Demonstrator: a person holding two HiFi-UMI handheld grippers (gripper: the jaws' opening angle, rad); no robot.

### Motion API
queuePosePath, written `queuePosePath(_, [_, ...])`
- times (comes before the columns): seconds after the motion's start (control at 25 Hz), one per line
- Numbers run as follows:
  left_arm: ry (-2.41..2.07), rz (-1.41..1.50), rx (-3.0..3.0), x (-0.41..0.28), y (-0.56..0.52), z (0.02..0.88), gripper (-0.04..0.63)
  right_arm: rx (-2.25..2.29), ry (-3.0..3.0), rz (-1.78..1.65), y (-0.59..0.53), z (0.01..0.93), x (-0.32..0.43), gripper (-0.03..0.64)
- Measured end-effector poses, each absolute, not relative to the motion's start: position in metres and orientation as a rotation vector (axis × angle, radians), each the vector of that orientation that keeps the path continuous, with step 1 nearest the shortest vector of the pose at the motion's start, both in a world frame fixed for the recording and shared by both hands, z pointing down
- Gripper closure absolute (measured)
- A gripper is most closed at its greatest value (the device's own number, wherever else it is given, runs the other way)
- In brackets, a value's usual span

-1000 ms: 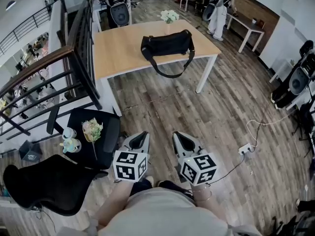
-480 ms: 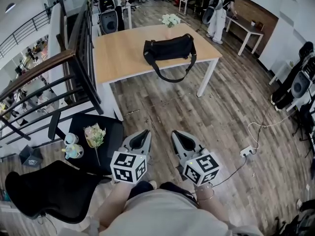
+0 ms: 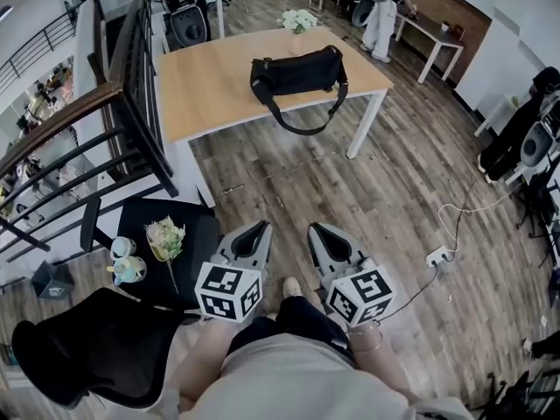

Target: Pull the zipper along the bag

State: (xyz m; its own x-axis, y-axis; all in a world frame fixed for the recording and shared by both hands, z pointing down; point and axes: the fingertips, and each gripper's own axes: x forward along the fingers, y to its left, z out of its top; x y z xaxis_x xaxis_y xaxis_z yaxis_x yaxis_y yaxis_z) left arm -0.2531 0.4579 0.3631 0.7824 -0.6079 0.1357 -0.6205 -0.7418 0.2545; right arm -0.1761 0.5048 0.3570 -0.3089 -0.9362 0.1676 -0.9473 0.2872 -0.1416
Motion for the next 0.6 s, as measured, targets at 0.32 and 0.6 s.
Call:
queuePosePath(0.32, [-1.013,0.135,2.652,-0.235,0.402,0.381,0.549,1.780,-2.466,0.380,0.446,0.374,-0.146,0.565])
queuePosePath(0.6, [-1.057,0.148,2.665,-0.193,0.321,0.372,0.506,1.757,-2.459,0.380,0.362,0.367,-0.102,0.552])
